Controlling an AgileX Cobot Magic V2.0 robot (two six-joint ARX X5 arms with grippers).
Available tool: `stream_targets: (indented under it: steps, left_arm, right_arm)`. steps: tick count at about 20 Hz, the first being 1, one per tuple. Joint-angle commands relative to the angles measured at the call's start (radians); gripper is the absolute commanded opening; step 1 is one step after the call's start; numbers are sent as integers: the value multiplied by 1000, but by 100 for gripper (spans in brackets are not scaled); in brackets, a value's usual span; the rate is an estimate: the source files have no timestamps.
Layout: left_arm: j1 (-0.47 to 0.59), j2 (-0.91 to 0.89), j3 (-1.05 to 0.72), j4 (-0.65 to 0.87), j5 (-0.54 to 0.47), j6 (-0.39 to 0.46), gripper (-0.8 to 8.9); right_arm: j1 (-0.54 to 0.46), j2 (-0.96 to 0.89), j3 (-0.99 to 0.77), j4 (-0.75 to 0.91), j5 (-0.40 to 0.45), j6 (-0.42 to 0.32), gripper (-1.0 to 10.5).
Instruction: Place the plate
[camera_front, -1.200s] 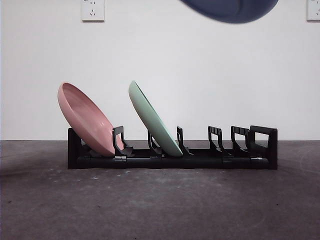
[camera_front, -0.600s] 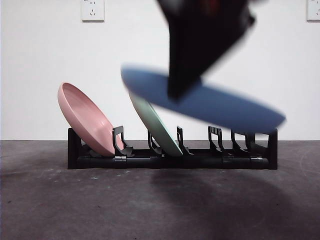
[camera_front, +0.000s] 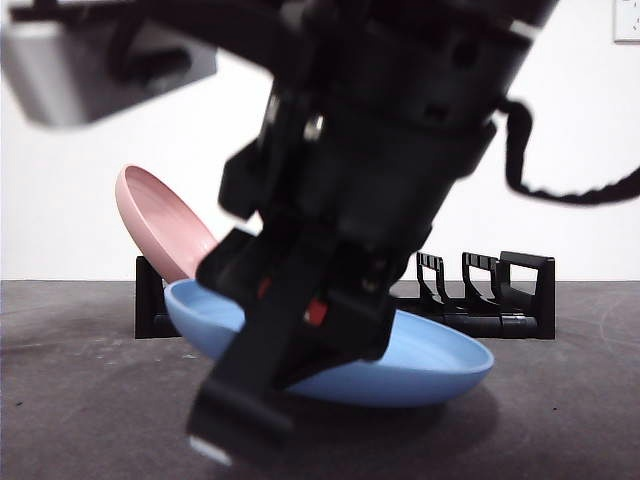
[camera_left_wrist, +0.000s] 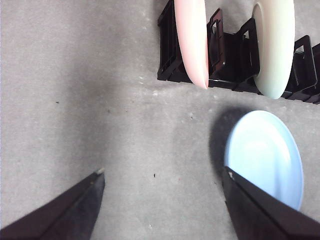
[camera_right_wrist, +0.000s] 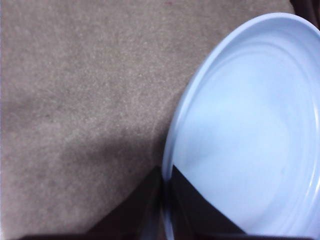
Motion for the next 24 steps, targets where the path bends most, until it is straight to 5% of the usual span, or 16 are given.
stream_targets:
  steps: [1, 7, 16, 22, 24]
  left_arm:
    - [-1, 7, 24, 10, 4, 11, 375]
    - [-1, 7, 24, 10, 4, 11, 375]
    - [-1, 7, 24, 10, 4, 11, 375]
    - [-1, 7, 24, 9, 4, 11, 375]
    - [-1, 7, 24, 9, 4, 11, 375]
  right_arm:
    - [2, 37, 7, 36, 6, -49, 14]
    - [-41, 65, 8, 90, 2, -85, 14]
    - [-82, 83, 7, 88, -115, -107, 19]
    - [-81, 109, 8, 42, -161, -107, 187]
    - [-81, 101, 17, 32, -157, -107, 335]
